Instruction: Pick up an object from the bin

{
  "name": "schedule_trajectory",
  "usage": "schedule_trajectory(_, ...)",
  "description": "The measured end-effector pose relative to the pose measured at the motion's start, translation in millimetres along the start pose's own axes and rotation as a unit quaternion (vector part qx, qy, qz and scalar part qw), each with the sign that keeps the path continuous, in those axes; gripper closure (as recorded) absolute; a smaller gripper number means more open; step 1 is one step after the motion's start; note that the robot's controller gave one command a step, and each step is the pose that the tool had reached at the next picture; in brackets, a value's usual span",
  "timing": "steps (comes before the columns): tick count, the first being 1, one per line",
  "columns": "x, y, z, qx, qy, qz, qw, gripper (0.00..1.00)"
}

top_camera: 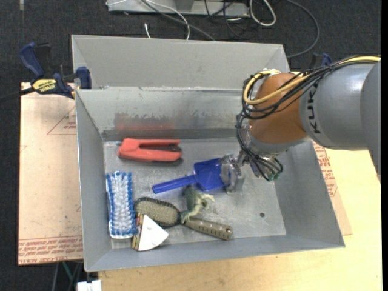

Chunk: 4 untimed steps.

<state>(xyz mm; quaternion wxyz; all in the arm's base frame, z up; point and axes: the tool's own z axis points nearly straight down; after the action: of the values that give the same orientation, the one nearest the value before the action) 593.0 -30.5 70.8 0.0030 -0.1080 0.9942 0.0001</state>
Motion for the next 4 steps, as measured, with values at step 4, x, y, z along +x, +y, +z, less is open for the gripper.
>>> schedule_trajectory(4, 0.2, -0.1, 0.4, 0.000, 0.0001, 0.001, 1.0000, 0.00)
